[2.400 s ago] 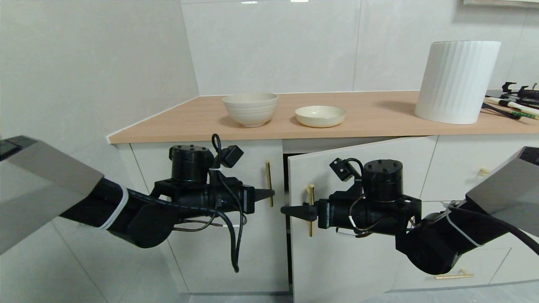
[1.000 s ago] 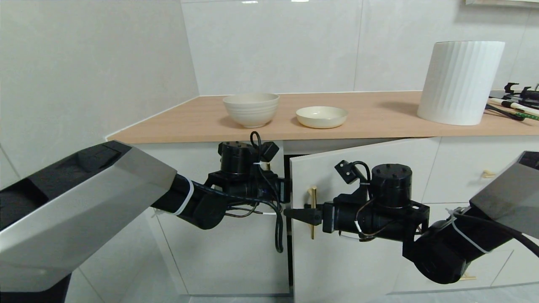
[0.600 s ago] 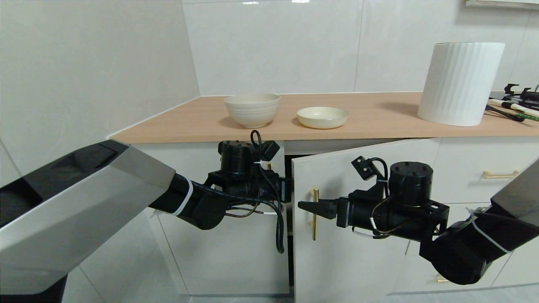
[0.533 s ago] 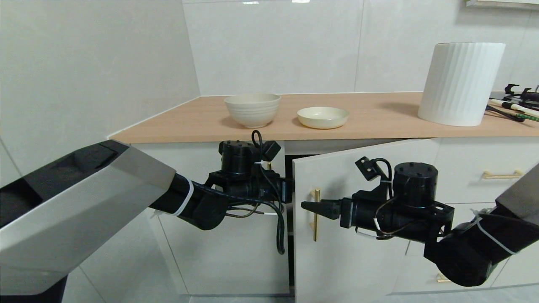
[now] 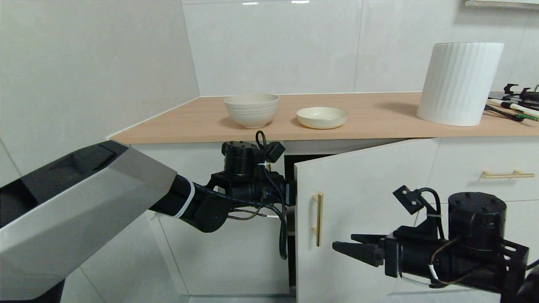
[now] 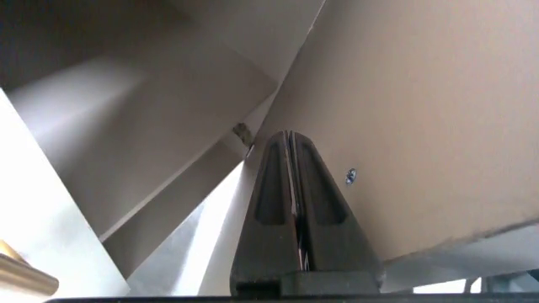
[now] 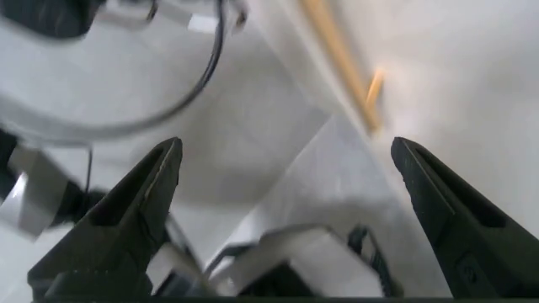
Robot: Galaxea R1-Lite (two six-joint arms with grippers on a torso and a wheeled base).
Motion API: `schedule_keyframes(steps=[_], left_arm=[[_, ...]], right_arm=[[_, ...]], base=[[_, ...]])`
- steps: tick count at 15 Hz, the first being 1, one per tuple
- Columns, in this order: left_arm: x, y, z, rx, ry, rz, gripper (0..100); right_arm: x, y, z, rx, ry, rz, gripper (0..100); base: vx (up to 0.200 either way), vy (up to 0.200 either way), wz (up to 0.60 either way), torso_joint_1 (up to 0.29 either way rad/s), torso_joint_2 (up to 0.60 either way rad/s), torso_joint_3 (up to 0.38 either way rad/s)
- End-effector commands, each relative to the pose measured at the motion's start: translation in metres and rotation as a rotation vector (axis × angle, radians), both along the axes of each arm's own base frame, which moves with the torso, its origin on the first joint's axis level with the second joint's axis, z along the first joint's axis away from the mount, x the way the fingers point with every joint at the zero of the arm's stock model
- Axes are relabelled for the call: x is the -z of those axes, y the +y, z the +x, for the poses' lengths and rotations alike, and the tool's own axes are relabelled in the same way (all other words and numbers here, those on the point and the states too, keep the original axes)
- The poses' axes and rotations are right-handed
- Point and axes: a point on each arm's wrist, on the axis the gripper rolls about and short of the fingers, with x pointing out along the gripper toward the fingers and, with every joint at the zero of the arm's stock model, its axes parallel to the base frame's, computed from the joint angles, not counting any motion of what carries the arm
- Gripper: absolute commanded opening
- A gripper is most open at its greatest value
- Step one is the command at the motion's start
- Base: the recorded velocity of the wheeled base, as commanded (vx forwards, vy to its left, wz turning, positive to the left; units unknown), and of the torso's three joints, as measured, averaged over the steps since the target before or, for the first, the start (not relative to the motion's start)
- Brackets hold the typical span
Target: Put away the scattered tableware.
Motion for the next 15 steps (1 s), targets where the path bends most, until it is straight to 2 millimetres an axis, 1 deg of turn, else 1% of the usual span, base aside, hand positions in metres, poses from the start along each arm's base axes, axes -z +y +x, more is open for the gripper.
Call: schedule_keyframes(steps=[1, 4, 5, 8, 10, 12, 15], left_arm=[[-0.005, 0.001, -0.002, -0.002, -0.008, -0.004, 0], [-0.007, 0.002, -0.004, 0.001, -0.009, -0.005, 0], [-0.008, 0.002, -0.004, 0.001, -0.011, -0.007, 0], [-0.001, -0.009, -0.002, 0.020, -0.008, -0.004, 0], [0.001, -0.022, 0.000, 0.037, -0.013, -0.010, 0], [0.001, -0.030, -0.001, 0.048, -0.004, -0.021, 0], [-0.002, -0.034, -0.004, 0.055, -0.004, -0.026, 0]], right_arm=[[-0.007, -0.011, -0.024, -0.012, -0.014, 0.006, 100], [-0.005, -0.015, -0.033, -0.024, 0.000, 0.000, 100], [-0.005, -0.015, -0.033, -0.025, -0.004, -0.003, 100], [-0.004, -0.016, -0.035, -0.026, -0.002, -0.006, 100], [-0.002, -0.017, -0.037, -0.027, 0.006, -0.011, 100], [-0.001, -0.017, -0.038, -0.031, 0.011, -0.017, 100], [0.000, -0.018, -0.039, -0.034, 0.006, -0.025, 100]], base=[[-0.200, 0.000, 0.00, 0.002, 0.00, 0.002], [-0.200, 0.000, 0.00, 0.002, 0.00, 0.002], [0.000, 0.000, 0.00, 0.000, 0.00, 0.000], [0.000, 0.000, 0.00, 0.000, 0.00, 0.000], [0.000, 0.000, 0.00, 0.000, 0.00, 0.000], [0.000, 0.000, 0.00, 0.000, 0.00, 0.000], [-0.200, 0.000, 0.00, 0.005, 0.00, -0.001]])
